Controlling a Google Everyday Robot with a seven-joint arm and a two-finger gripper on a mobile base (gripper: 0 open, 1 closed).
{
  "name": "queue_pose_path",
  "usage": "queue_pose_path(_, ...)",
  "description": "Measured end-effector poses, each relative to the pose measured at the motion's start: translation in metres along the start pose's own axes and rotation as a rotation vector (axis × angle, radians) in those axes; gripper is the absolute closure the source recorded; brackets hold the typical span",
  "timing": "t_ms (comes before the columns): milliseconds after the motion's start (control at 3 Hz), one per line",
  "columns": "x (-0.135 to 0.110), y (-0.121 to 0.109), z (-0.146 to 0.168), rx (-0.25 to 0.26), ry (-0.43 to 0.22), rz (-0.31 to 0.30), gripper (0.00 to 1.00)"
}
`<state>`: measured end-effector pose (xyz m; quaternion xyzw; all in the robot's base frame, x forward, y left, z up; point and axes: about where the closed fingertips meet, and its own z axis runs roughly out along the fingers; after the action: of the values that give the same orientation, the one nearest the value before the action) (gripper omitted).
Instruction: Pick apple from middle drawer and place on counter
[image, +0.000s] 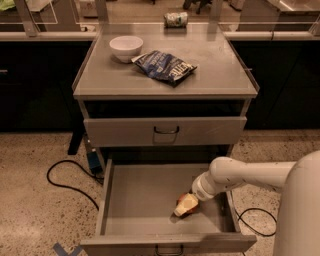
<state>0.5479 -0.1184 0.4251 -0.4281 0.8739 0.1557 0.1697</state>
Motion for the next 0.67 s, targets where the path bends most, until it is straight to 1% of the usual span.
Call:
queue_pose_path(333, 0.0, 0.0, 0.0, 0.0, 0.0, 0.0, 0.0)
queue_pose_path(667, 0.009, 0.005, 0.021, -0.046, 0.005, 0.021, 0.0)
